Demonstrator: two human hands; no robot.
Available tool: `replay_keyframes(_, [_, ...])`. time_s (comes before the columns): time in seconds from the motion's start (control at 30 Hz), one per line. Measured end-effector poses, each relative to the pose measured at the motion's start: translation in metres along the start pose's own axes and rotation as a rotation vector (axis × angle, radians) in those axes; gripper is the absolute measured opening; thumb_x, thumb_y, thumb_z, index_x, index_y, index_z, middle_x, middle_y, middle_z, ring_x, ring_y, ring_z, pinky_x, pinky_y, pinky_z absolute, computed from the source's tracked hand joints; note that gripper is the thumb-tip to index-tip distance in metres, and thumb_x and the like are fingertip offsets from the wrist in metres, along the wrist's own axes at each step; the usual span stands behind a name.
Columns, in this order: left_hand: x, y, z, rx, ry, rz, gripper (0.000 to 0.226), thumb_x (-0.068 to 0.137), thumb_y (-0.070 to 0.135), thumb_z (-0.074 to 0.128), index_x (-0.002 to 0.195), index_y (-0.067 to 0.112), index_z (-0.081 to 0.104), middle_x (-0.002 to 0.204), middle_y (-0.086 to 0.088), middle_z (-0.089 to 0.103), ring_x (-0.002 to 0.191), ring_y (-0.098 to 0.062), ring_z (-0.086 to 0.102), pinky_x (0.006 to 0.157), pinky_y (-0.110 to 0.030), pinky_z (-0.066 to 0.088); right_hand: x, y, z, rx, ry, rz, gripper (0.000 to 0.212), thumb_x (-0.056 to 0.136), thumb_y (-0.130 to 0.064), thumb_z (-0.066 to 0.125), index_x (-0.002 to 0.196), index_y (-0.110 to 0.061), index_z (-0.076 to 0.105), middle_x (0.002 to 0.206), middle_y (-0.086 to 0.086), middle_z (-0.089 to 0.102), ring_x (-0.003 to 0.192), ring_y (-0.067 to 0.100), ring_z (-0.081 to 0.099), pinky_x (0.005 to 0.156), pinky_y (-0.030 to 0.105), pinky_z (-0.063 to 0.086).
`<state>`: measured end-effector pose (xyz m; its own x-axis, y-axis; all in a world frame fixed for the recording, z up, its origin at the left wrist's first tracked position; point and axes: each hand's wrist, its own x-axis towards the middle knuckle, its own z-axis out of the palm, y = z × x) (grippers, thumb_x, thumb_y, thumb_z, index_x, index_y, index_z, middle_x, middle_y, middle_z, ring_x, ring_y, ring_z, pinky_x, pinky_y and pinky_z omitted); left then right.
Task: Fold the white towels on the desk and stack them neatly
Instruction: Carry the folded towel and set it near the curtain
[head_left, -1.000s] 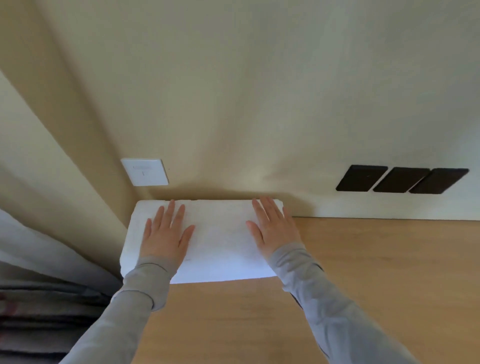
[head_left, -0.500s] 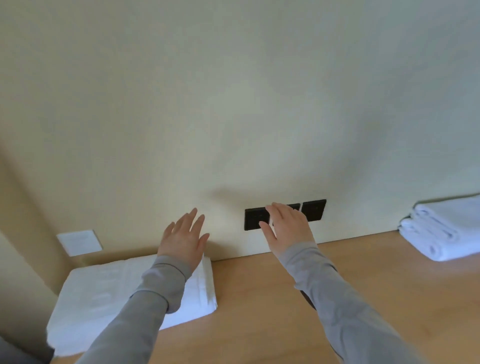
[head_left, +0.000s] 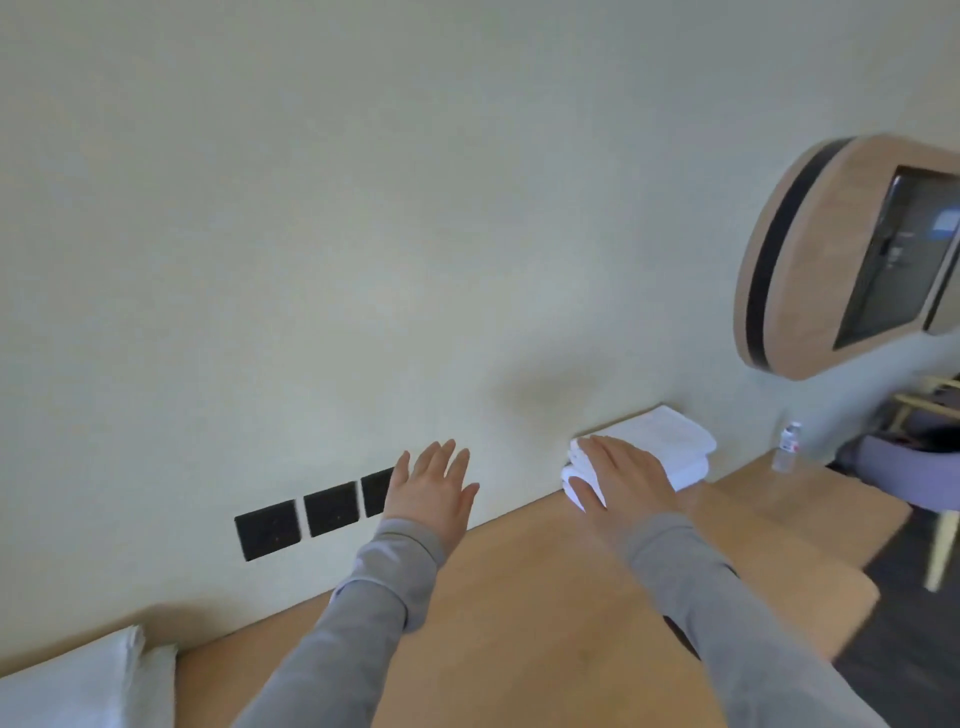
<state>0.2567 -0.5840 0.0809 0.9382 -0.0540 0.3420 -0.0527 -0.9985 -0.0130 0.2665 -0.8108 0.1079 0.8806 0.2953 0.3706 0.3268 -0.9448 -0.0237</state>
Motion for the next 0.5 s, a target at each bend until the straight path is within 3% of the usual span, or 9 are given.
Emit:
replay_keyframes(0.13, [0.037, 0.065, -0.002, -0.031, 0.033, 0.089, 0.051, 0.099, 0.043, 0.021, 0.148, 0.026, 0.017, 0.156, 0.008, 0.015, 0.143, -0.010, 0.010, 0.116, -0.038, 0.003, -0.013, 0.064, -0.009, 0.008, 0.010, 0.115, 0.051, 0.097, -0.042, 0.033, 0.144, -0.022, 0.028, 0.147, -0.005, 0.034, 0.135, 0.011, 0.031, 0.107, 0.026, 0.024])
replay_keyframes(0.27, [0.072, 0.117, 0.009, -0.055, 0.034, 0.156, 0.051, 0.099, 0.043, 0.022, 0.148, 0.027, 0.019, 0.156, 0.008, 0.017, 0.143, -0.009, 0.012, 0.117, -0.038, 0.004, -0.019, 0.121, -0.009, -0.042, -0.019, 0.196, 0.054, 0.098, -0.046, 0.029, 0.147, -0.024, 0.021, 0.150, -0.006, 0.029, 0.135, 0.011, 0.031, 0.105, 0.025, 0.029])
replay_keyframes(0.5, [0.134, 0.188, 0.049, -0.066, 0.032, 0.230, 0.051, 0.100, 0.042, 0.018, 0.148, 0.026, 0.017, 0.156, 0.008, 0.015, 0.143, -0.008, 0.009, 0.117, -0.037, 0.002, 0.006, 0.213, 0.004, -0.125, -0.010, 0.224, 0.055, 0.098, -0.045, 0.030, 0.147, -0.019, 0.024, 0.150, -0.001, 0.032, 0.136, 0.010, 0.030, 0.110, 0.025, 0.021])
